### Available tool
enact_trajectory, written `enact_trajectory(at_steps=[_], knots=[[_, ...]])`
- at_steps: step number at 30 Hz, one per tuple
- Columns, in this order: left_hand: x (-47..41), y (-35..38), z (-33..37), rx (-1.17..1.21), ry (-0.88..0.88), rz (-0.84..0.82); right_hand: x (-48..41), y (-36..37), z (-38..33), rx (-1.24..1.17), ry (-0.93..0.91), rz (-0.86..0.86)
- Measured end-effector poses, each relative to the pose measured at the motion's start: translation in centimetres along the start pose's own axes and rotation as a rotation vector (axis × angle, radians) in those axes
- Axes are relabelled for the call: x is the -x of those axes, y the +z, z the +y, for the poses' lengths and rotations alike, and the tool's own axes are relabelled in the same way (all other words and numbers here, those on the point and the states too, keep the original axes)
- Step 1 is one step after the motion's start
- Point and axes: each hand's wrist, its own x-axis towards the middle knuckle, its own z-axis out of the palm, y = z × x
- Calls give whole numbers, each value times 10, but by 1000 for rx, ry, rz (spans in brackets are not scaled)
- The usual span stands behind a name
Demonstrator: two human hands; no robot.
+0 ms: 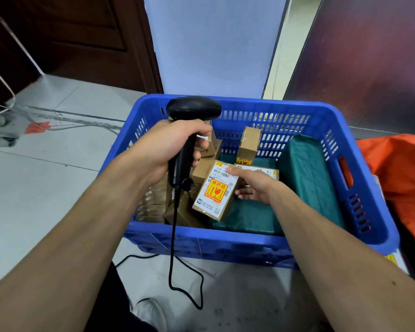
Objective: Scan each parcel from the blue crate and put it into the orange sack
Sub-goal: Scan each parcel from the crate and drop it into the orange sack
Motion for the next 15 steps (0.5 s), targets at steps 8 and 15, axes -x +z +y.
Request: enact_trajectory(at_steps=[8, 15], knots=[[21, -5, 6, 58, 65, 30, 52, -3, -31, 3, -178, 70], [33, -18, 8, 99, 118, 83, 147, -15, -85, 72, -424, 106]])
